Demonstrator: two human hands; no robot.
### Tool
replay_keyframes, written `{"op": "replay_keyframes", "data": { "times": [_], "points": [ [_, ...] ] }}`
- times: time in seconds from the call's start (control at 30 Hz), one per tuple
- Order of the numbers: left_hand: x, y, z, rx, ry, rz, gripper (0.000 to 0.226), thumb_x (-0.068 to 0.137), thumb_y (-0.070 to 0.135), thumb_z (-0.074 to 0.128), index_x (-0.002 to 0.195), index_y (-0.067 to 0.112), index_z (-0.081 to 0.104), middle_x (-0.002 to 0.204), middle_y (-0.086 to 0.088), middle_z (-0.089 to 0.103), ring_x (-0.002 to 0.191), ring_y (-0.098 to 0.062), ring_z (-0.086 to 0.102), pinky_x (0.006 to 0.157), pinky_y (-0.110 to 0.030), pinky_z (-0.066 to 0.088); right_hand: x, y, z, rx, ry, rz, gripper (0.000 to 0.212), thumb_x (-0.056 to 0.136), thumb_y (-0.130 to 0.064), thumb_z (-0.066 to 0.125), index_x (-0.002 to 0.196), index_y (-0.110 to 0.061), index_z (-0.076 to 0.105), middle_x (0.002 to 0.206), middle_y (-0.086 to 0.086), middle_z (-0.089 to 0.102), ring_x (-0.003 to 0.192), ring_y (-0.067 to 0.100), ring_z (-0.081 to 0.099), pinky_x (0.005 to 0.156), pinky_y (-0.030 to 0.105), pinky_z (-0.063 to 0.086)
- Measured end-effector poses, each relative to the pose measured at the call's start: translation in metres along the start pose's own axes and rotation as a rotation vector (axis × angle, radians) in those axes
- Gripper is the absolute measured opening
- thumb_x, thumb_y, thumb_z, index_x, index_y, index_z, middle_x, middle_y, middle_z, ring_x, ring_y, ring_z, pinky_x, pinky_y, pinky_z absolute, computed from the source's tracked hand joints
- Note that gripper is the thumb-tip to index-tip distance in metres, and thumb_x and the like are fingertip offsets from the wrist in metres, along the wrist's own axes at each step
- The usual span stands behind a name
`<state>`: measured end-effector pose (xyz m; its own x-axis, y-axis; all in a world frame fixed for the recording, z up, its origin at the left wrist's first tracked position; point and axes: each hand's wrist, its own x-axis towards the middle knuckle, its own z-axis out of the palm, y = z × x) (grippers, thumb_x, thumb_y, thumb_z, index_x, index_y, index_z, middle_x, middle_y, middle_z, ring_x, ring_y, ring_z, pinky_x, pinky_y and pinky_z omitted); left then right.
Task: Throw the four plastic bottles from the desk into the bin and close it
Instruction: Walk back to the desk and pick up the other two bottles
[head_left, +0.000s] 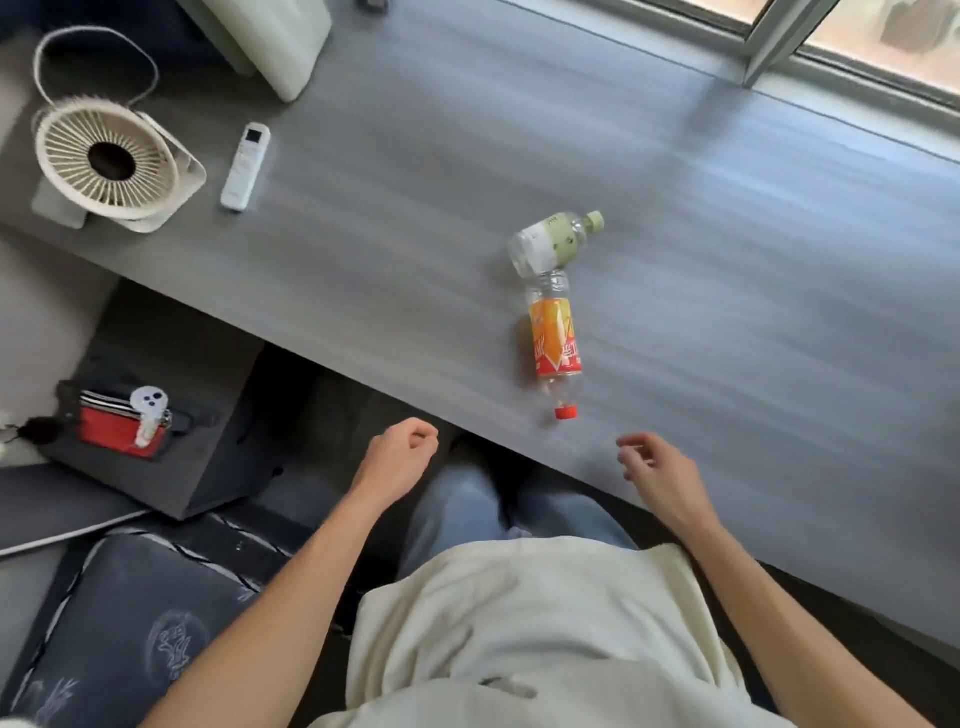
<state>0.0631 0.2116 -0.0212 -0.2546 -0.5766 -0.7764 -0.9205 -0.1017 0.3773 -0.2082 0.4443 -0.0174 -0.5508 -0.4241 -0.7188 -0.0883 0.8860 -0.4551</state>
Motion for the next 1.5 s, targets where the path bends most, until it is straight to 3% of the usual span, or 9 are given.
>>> {"op": "replay_keyframes", "data": {
  "times": [0.13, 0.23, 0.33, 0.63, 0.77, 0.9, 1.1, 1.23, 1.5],
  "points": [
    [0.041, 0.083, -0.028, 0.009, 0.082, 0.164, 0.021, 0.084, 0.042, 0.056, 0.1, 0.038, 0.068, 0.089, 0.02, 0.071, 0.096, -0.008, 0.069, 0.083, -0.028, 0.051, 0.028, -0.068, -0.007, 0.034, 0.15, -0.114, 0.043, 0.087, -0.051, 0.052, 0.123, -0.028, 0.061, 0.105, -0.009, 0.069, 0.091, 0.009, 0.067, 0.075, 0.03, 0.054],
    [0.073, 0.15, -0.038, 0.006, 0.137, 0.293, 0.022, 0.084, 0.039, 0.062, 0.104, 0.034, 0.068, 0.098, 0.014, 0.073, 0.099, -0.011, 0.07, 0.085, -0.025, 0.049, 0.05, -0.107, -0.003, 0.013, 0.235, -0.148, 0.066, 0.084, -0.06, 0.057, 0.137, -0.022, 0.05, 0.131, -0.004, 0.061, 0.111, 0.015, 0.063, 0.092, 0.041, 0.055],
    [0.102, 0.209, -0.038, 0.061, 0.185, 0.402, 0.039, 0.084, 0.04, 0.069, 0.119, 0.025, 0.065, 0.117, 0.002, 0.071, 0.111, -0.018, 0.067, 0.095, -0.029, 0.047, 0.07, -0.133, 0.006, 0.018, 0.278, -0.106, 0.083, 0.08, -0.063, 0.06, 0.148, -0.019, 0.039, 0.147, 0.001, 0.049, 0.133, 0.02, 0.05, 0.104, 0.042, 0.047],
    [0.173, 0.282, -0.003, 0.365, 0.15, 0.522, 0.089, 0.069, 0.053, 0.075, 0.144, 0.018, 0.043, 0.142, -0.01, 0.052, 0.133, -0.033, 0.048, 0.106, -0.042, 0.044, 0.098, -0.151, 0.057, -0.048, 0.322, 0.002, 0.113, 0.068, -0.065, 0.072, 0.155, -0.015, 0.02, 0.15, 0.005, 0.04, 0.136, 0.029, 0.043, 0.103, 0.047, 0.047],
    [0.187, 0.28, 0.01, 0.467, 0.155, 0.503, 0.088, 0.066, 0.053, 0.078, 0.139, 0.017, 0.045, 0.136, -0.01, 0.052, 0.128, -0.034, 0.048, 0.101, -0.043, 0.047, 0.102, -0.149, 0.069, -0.104, 0.359, 0.017, 0.104, 0.072, -0.053, 0.075, 0.154, -0.015, 0.022, 0.141, 0.005, 0.046, 0.125, 0.028, 0.048, 0.092, 0.044, 0.051],
    [0.189, 0.278, 0.004, 0.401, 0.161, 0.471, 0.079, 0.065, 0.05, 0.08, 0.13, 0.014, 0.051, 0.126, -0.012, 0.059, 0.121, -0.035, 0.056, 0.094, -0.041, 0.05, 0.103, -0.144, 0.061, -0.117, 0.354, -0.008, 0.07, 0.075, -0.036, 0.068, 0.138, -0.019, 0.041, 0.125, 0.004, 0.053, 0.114, 0.03, 0.054, 0.082, 0.042, 0.052],
    [0.159, 0.241, -0.029, 0.309, 0.135, 0.406, 0.079, 0.063, 0.057, 0.08, 0.127, 0.019, 0.053, 0.119, -0.006, 0.066, 0.112, -0.03, 0.062, 0.08, -0.031, 0.042, 0.085, -0.125, 0.025, 0.05, 0.254, 0.092, 0.053, 0.07, -0.04, 0.063, 0.116, -0.021, 0.046, 0.108, 0.005, 0.066, 0.096, 0.036, 0.065, 0.077, 0.042, 0.053],
    [0.121, 0.194, -0.04, 0.314, 0.038, 0.354, 0.075, 0.059, 0.063, 0.076, 0.121, 0.028, 0.054, 0.1, 0.007, 0.063, 0.098, -0.024, 0.06, 0.074, -0.032, 0.042, 0.063, -0.101, 0.007, 0.108, 0.259, 0.132, 0.049, 0.067, -0.042, 0.062, 0.109, -0.023, 0.046, 0.09, 0.001, 0.067, 0.082, 0.033, 0.066, 0.066, 0.035, 0.045],
    [0.071, 0.1, -0.044, 0.429, -0.189, 0.286, 0.074, 0.055, 0.069, 0.075, 0.117, 0.036, 0.053, 0.097, 0.012, 0.066, 0.092, -0.017, 0.062, 0.062, -0.022, 0.044, -0.023, -0.03, 0.02, 0.182, 0.302, 0.268, 0.049, 0.073, -0.045, 0.064, 0.113, -0.023, 0.044, 0.091, 0.002, 0.066, 0.083, 0.029, 0.065, 0.077, 0.047, 0.057]
  ]
}}
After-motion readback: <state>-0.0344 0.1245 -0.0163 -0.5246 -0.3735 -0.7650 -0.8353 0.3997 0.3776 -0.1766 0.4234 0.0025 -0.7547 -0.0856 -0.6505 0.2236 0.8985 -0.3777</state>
